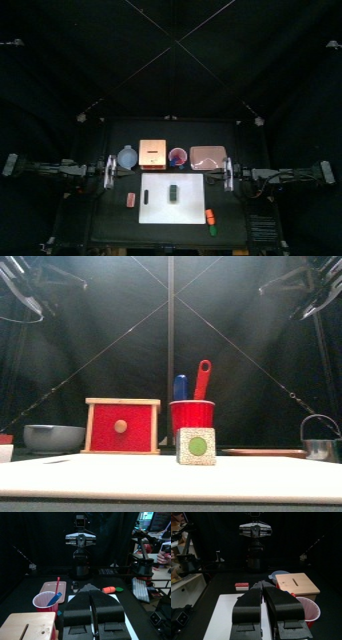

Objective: Cut the sushi into 4 pieces with the knife
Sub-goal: Pick up the knife at its handle with right hand

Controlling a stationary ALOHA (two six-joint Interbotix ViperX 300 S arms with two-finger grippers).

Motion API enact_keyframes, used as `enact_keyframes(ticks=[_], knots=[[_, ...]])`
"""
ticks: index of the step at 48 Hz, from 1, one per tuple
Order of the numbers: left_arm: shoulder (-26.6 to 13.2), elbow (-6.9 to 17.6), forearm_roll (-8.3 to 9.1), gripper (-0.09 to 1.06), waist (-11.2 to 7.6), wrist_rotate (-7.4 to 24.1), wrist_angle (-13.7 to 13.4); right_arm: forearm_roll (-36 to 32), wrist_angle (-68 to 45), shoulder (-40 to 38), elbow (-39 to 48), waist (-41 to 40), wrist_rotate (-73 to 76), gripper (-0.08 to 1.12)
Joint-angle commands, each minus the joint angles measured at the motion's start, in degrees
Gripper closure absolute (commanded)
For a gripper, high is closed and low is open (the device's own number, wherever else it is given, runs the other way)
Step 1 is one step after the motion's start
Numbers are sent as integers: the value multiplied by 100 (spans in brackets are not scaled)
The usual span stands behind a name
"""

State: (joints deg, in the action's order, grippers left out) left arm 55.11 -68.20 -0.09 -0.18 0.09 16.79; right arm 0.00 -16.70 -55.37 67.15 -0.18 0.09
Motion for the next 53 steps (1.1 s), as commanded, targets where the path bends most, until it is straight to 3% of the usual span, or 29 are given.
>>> enact_keyframes(ticks=[1, 9, 20, 28, 32, 40, 53], knots=[[-343, 211, -9, 104, 35, 9, 404, 229, -9, 211, -272, -35, 88, 101], [-765, 343, 0, 94, 18, 18, 686, 659, 721, 853, -1046, -448, 97, 97], [-1345, 580, -9, 73, 9, 9, 712, 519, 3041, 2083, -2698, -1028, 97, 89], [-1512, 606, -18, 57, 18, 9, 721, 483, 4465, 2839, -3700, -1354, 88, 63], [-1521, 606, -18, 51, 18, 9, 712, 422, 4948, 3243, -4131, -1477, 35, 41], [-1512, 580, -9, 49, 53, 18, 712, 9, 5818, 4069, -4896, -1468, -158, 6], [-1521, 510, -9, 49, 114, 18, 712, -185, 7058, 5159, -5766, -1415, -747, 4]])
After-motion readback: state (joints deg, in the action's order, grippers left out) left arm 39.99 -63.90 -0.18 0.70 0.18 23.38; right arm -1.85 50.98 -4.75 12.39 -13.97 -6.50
